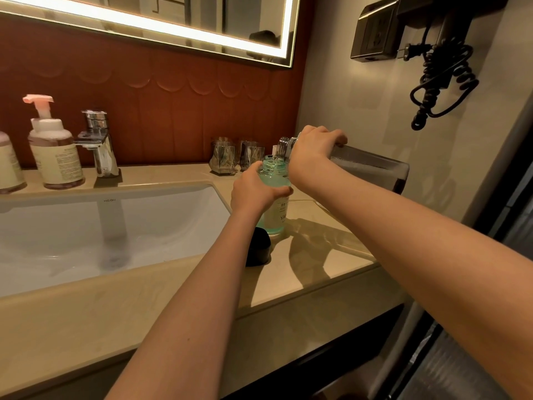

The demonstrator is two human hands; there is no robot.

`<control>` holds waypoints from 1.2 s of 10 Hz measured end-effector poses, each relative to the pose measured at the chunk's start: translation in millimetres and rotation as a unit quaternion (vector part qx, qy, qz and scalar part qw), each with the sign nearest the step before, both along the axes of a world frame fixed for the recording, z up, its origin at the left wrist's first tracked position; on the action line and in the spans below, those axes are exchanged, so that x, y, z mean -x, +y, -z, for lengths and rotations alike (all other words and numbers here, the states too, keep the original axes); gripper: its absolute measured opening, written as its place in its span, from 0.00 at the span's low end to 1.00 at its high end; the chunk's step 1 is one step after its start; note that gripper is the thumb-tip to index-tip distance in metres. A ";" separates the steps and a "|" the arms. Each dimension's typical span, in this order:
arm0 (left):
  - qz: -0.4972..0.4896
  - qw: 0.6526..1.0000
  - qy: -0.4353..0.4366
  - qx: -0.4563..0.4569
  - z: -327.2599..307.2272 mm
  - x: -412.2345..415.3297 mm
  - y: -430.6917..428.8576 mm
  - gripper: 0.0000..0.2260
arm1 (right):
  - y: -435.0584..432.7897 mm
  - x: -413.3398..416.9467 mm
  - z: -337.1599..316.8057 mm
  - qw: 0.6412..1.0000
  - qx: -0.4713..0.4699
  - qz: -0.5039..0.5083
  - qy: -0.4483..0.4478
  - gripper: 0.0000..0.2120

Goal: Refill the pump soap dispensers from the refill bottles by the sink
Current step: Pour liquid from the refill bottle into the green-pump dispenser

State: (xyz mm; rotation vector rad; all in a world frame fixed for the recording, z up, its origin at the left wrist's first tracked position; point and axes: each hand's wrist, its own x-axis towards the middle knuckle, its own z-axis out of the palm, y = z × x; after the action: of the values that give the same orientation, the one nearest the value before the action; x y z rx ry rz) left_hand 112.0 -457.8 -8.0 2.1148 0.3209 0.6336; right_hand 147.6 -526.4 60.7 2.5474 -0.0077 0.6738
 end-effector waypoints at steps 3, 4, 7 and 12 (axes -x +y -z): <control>0.001 1.000 0.001 0.005 -0.2 0.3 -0.3 0.39 | 0.2 -1.9 0.6 1.000 0.004 -0.004 -0.010 0.24; 0.003 1.000 -0.001 0.009 -0.3 0.1 -0.4 0.39 | 0.4 -1.9 1.0 1.000 0.006 -0.003 -0.012 0.24; 0.003 1.000 0.000 0.003 -0.8 0.3 -0.2 0.40 | 1.7 -2.8 2.1 1.000 0.012 0.007 -0.016 0.23; 0.002 1.000 -0.004 0.000 -0.9 1.6 -0.6 0.39 | -0.3 4.3 -0.1 0.999 0.027 -0.003 -0.020 0.23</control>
State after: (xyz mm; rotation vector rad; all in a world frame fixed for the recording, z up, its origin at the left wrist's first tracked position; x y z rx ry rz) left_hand 110.4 -458.4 -7.0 2.1129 0.3112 0.6393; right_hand 143.3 -526.7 60.8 2.4824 0.0055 0.7180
